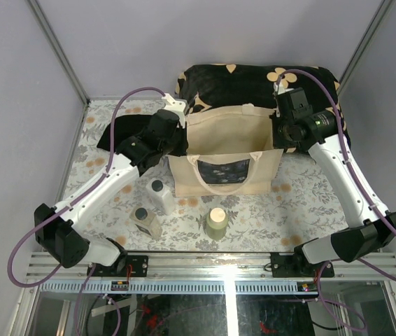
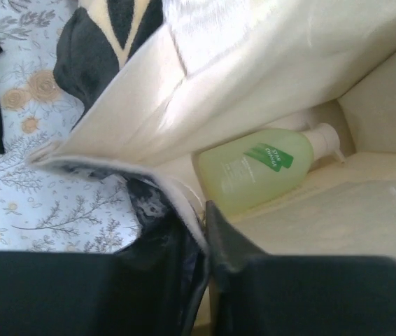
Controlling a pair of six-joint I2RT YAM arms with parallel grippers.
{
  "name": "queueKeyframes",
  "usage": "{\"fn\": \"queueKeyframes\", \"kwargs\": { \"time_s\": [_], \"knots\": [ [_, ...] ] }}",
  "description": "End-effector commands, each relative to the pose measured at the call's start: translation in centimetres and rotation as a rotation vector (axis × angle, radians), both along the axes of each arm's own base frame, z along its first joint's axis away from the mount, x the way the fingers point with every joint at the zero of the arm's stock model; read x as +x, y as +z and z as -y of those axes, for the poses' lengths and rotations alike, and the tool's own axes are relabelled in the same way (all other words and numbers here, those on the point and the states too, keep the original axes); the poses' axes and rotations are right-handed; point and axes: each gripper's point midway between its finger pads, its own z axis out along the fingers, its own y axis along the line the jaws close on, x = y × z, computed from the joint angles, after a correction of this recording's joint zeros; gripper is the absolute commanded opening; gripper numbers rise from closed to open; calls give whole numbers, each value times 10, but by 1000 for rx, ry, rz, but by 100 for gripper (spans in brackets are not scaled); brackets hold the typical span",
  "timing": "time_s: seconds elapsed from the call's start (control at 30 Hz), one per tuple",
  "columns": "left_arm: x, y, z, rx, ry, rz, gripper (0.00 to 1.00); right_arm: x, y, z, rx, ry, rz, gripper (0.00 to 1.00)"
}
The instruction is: Place the personal care products into the canvas bag
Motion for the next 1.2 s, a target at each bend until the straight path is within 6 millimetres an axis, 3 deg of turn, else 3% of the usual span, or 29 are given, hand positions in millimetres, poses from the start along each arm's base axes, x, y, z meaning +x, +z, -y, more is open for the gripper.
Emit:
{"fn": "queueKeyframes", "kwargs": {
  "time_s": [0.0,0.17,0.27,0.33,0.43,0.5,0.63,0.7,0.87,1.0,1.17],
  "knots": [
    [8,-4,-7,14,44,19,1,6,30,12,-31,-39,90,16],
    [14,13,-16,38,79,64,0,-11,49,17,-35,-17,132,36],
    [21,18,-19,45,85,77,0,-33,54,17,-30,16,144,56],
    [24,17,-18,45,81,75,0,-49,56,12,11,50,153,68],
    [28,18,-16,46,84,78,0,-72,61,-1,112,101,179,77],
    [30,19,-15,43,82,84,0,-87,56,-8,163,142,161,80],
    [34,21,-14,39,76,89,0,-115,27,-20,189,200,60,81],
    [37,21,-13,40,76,94,0,-123,24,-27,217,224,55,81],
    [46,23,-15,48,90,108,0,-133,30,-45,281,284,60,82],
    [52,25,-15,36,93,115,0,-138,21,-64,267,354,25,82],
    [59,28,-20,30,110,122,0,-146,3,-103,187,480,-18,84]
  ]
}}
